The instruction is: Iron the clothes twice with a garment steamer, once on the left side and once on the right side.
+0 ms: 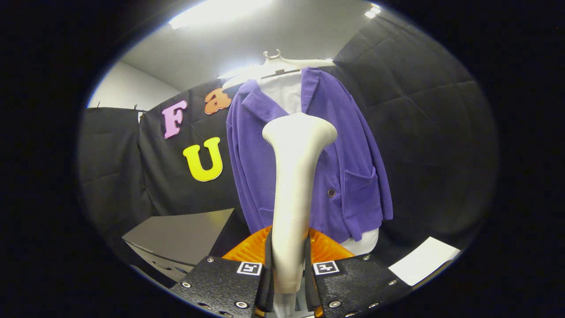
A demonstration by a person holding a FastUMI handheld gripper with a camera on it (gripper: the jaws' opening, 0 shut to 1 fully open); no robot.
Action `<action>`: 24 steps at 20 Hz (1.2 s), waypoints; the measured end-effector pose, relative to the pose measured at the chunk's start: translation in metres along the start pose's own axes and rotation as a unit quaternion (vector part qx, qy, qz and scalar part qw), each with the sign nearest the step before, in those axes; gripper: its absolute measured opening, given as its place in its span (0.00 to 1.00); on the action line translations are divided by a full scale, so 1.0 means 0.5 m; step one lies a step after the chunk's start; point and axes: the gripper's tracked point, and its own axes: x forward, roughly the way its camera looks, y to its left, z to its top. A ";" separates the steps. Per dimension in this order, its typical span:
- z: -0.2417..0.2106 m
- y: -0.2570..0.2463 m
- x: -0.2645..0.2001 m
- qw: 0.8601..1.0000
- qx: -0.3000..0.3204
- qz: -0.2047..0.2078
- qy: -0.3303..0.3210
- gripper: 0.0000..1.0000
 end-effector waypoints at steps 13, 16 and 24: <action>0.296 -0.057 0.130 0.994 0.015 -0.033 -0.104 0.28; 0.295 -0.088 0.173 0.993 0.021 -0.054 -0.102 0.28; 0.144 -0.145 0.207 0.996 0.049 -0.071 -0.037 0.30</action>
